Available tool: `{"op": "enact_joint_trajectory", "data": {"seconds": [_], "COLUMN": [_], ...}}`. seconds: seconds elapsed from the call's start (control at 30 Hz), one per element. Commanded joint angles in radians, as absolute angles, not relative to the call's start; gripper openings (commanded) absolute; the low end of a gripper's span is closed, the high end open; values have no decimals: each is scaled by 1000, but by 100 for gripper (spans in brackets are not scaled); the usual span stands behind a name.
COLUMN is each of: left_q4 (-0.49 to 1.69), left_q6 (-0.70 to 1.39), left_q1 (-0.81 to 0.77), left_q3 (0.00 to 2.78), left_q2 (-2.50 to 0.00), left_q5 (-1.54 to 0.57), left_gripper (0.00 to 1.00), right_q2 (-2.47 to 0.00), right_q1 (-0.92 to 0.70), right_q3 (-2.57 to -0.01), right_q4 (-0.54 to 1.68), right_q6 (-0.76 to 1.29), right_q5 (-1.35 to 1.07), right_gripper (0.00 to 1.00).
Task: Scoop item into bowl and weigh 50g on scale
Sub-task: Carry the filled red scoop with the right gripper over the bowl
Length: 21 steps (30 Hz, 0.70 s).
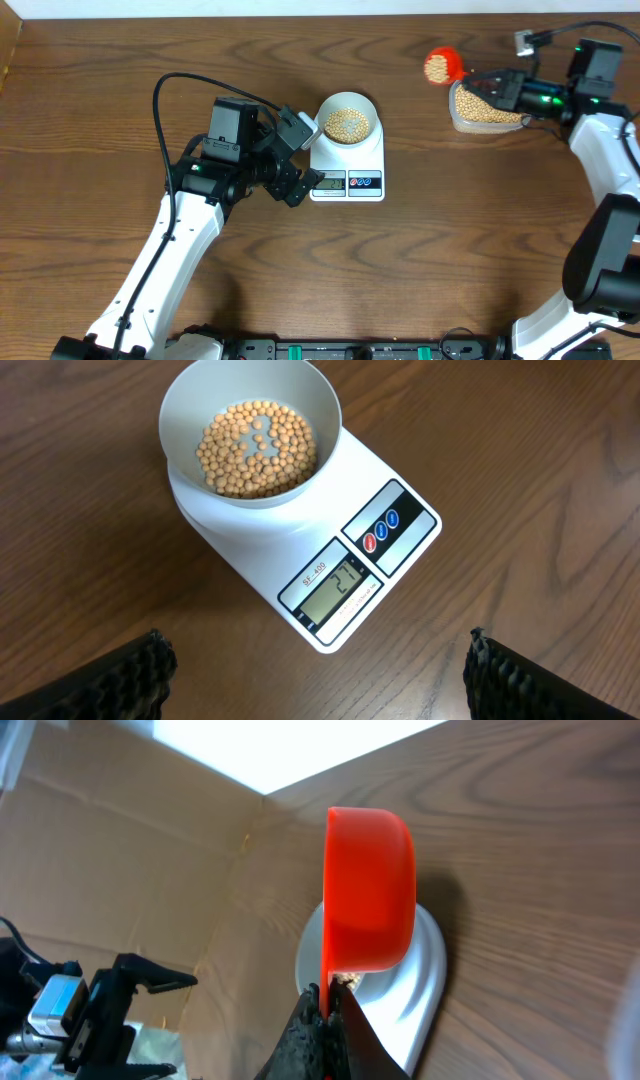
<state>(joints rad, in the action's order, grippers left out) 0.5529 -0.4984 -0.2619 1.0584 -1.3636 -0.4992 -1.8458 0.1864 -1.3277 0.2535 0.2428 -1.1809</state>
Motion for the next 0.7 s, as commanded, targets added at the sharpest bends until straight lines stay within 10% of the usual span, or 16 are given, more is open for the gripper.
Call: {"op": "enact_joint_trajectory", "data": {"seconds": [0.0, 0.67], "left_q4": [553, 553], "left_q6": [-508, -508], "left_q1": [-262, -262], "left_q3": [1051, 1051], "left_q2": [-1364, -1364], "left_q5": [-505, -505], "left_gripper": [95, 95], "right_q2": [-1851, -1851], "right_q1": [130, -96], "right_q3": [-1327, -1327], "right_q4": [221, 187], "right_q6": [261, 185], "right_q5": [-1181, -1004], "right_gripper": [1, 1]}}
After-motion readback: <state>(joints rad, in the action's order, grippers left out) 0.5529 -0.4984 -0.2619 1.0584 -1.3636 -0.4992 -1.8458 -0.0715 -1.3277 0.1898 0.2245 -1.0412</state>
